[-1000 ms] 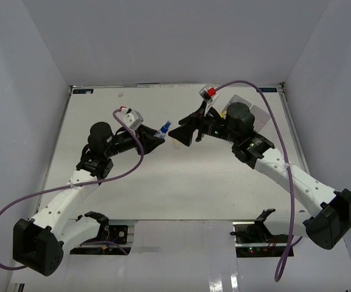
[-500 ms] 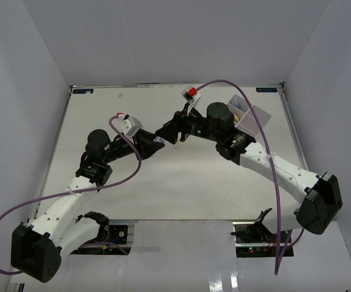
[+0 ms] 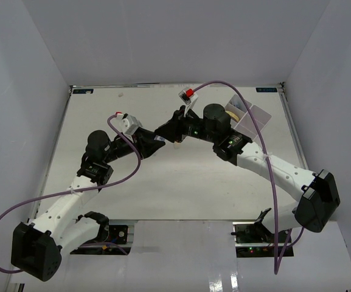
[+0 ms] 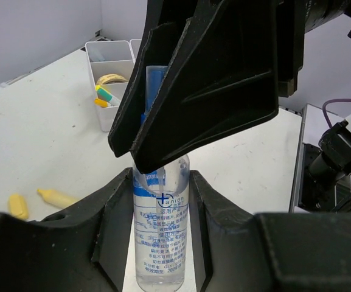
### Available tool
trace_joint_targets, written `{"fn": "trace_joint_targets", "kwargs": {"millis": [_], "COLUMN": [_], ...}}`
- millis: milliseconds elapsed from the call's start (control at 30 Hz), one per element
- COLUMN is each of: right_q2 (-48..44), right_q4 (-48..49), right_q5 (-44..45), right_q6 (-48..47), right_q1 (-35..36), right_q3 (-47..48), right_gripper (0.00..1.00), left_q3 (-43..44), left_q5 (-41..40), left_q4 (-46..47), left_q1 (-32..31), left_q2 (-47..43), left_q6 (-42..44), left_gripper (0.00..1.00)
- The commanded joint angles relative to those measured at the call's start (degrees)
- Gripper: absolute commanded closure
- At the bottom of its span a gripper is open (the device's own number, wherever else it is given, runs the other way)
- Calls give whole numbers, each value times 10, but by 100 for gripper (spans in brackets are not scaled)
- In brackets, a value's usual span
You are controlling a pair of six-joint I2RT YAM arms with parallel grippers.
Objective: Sort the stationery into containers
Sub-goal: Place the stationery in the storage box.
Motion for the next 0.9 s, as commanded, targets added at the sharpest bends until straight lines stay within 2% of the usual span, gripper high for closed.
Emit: {"fn": "trace_joint_targets", "kwargs": {"millis": [0, 67, 100, 233, 300, 333, 367, 533, 633, 867], "right_q2": [-18, -38, -52, -86, -108, -117, -133, -145, -131, -70], "right_q4": [21, 16, 11, -17, -34, -42, -42, -35, -15, 19], "right_q5": [40, 78, 92, 173, 232, 289, 315, 425, 442, 427], "right_q6": [-31, -44, -53, -89, -115, -140, -152, -204, -212, -209], "right_q1": [2, -3, -6, -41, -66, -75, -100, -203, -282, -360], "right_q3": [-3, -23, -31, -70, -81, -89, -109, -137, -141, -130], "right_gripper": [83, 92, 92, 92, 92, 92, 92, 92, 92, 92], "left_q3": [3, 7, 9, 23, 33, 40, 51, 87, 104, 118], "left_q5": [-15, -31, -38, -80, -125, -144, -192, -324, -372, -396], "left_q4": [2, -12, -18, -48, -75, -87, -117, -214, -261, -288], "left_q1": [-3, -3, -3, -3, -3, -3, -3, 11, 30, 75], "left_q2": [-1, 4, 10, 28, 36, 44, 49, 91, 108, 126], "left_q6": [-12, -16, -16, -23, -29, -29, -31, -52, -67, -79], "left_gripper": [53, 36, 27, 2, 2, 2, 2, 2, 2, 2]}}
